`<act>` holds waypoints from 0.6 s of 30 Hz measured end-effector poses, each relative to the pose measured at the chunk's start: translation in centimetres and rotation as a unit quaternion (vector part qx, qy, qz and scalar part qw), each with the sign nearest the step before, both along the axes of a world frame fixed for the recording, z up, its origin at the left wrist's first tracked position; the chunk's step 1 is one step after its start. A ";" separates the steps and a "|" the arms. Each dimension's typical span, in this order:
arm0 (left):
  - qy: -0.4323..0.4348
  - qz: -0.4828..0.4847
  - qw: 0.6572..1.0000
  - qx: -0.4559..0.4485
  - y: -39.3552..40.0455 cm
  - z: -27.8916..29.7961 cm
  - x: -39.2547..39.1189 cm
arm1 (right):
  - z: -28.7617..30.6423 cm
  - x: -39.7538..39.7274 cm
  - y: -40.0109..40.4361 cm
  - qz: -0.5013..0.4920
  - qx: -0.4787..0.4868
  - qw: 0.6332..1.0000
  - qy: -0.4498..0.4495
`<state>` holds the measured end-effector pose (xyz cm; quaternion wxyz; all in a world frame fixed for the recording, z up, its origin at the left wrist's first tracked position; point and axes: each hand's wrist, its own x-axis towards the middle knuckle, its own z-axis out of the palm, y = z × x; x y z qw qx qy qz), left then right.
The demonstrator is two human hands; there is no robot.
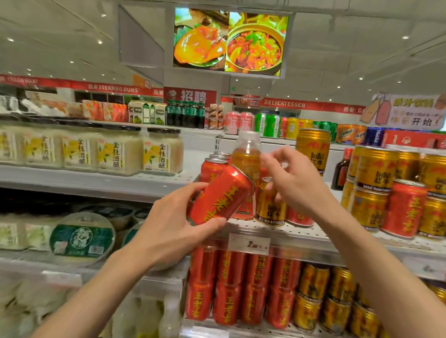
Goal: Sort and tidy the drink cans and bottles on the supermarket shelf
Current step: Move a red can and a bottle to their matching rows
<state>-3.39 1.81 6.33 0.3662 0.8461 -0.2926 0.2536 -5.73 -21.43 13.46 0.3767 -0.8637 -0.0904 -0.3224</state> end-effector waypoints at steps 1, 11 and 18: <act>0.006 0.006 1.000 -0.015 0.1 0.0 0.0 | 0.3 0.5 0.0 -0.049 -0.030 0.998 -0.036; 0.050 0.049 0.992 -0.103 0.2 -0.3 -1.0 | 0.0 5.6 1.6 -0.130 -0.121 0.982 0.059; 0.068 0.065 0.987 -0.131 0.7 -0.7 -1.5 | -0.5 4.9 0.9 -0.079 -0.074 0.994 0.028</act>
